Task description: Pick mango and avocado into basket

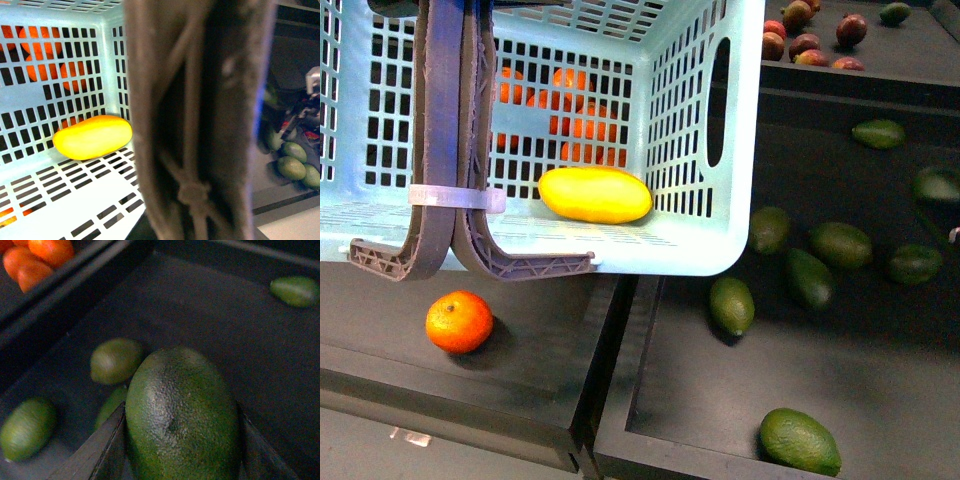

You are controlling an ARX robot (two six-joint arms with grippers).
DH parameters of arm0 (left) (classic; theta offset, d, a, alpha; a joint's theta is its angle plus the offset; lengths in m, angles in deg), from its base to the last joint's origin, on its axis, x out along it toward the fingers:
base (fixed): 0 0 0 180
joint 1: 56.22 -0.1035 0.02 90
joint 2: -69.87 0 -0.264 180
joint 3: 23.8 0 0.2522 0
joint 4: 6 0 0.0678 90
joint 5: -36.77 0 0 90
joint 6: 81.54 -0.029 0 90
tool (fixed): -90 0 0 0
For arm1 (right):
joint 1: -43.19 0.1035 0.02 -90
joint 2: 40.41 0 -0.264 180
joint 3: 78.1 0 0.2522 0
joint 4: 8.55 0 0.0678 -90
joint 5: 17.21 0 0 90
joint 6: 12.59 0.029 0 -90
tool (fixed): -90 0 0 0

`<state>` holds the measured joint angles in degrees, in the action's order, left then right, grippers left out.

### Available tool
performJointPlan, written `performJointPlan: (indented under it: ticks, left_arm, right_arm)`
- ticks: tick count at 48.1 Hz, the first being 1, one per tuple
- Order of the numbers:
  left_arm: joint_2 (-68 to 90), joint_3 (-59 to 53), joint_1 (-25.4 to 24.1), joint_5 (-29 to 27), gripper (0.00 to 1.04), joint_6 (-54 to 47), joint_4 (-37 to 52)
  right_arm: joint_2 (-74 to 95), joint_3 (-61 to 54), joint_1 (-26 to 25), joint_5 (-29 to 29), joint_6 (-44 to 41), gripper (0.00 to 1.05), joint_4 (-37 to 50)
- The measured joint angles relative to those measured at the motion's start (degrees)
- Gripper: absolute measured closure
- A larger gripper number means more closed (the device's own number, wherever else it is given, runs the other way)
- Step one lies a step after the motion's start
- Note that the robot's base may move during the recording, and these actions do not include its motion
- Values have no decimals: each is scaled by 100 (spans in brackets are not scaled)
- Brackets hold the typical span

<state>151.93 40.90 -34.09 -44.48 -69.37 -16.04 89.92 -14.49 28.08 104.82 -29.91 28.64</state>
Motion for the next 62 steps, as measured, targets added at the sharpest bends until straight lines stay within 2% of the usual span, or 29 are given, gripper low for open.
performJointPlan:
  ticks: [10, 16, 27, 39, 42, 46, 56, 62]
  left_arm:
    - [0, 0, 0, -2, 100, 0, 0]
    - [0, 0, 0, -2, 100, 0, 0]
    - [0, 0, 0, -2, 100, 0, 0]
    - [0, 0, 0, 0, 100, 0, 0]
    - [0, 0, 0, 0, 100, 0, 0]
    - [0, -2, -7, -22, 100, 7, 0]
    - [0, -2, -13, -24, 100, -7, 0]
    - [2, -2, -11, -15, 100, 35, -2]
  right_arm:
    - [-2365, -592, 579, 98, 1169, 50, -157]
    - [-3550, -592, 1425, -146, 1451, 50, -647]
    - [-3591, -417, 3136, -988, 1526, 50, -973]
    - [-3071, 55, 4181, -1440, 1580, 50, -994]
    - [-2887, 197, 4358, -1550, 1585, 50, -1005]
    - [-2704, 304, 4465, -1858, 1622, 36, -968]
    - [-3049, 31, 4393, -2205, 1727, 6, -564]
    - [-3713, -402, 4190, -2402, 1803, 8, -446]
